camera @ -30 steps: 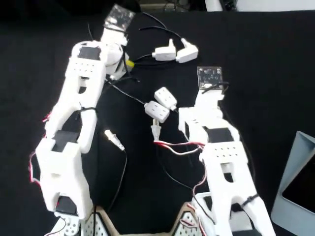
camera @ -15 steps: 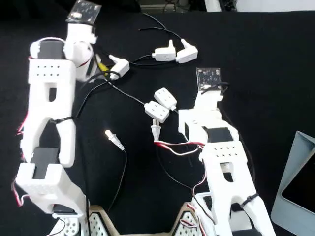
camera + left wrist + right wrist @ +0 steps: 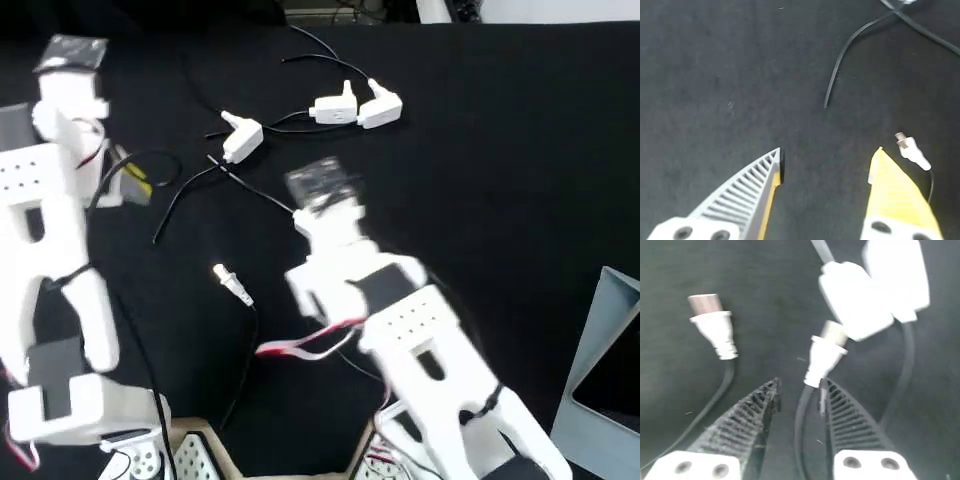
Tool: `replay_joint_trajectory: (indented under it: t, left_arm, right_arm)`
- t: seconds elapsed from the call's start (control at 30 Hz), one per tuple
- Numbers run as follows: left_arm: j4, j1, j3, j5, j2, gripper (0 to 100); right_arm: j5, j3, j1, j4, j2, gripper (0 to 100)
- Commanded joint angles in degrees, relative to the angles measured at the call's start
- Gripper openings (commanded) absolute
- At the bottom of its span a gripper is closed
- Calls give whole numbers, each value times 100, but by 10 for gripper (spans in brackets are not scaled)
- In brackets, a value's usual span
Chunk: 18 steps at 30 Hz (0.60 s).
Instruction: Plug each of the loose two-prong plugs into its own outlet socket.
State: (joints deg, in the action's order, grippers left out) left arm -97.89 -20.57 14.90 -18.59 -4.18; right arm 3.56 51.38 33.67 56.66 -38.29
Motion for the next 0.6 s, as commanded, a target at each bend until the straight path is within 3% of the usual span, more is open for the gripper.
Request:
replay_joint_trajectory:
  t: [0.0, 0.37, 0.57]
  left_arm:
    - [659, -470, -1288, 35, -1002, 284]
    - [2382, -1182, -4532, 62, -2321, 284]
    - [3270, -1446, -5640, 651, -2374, 284]
  right_arm:
    - [26, -708, 589, -70, 321, 136]
    - [26, -2668, 1064, -185, 3336, 138]
    - [26, -3503, 1292, -185, 4523, 136]
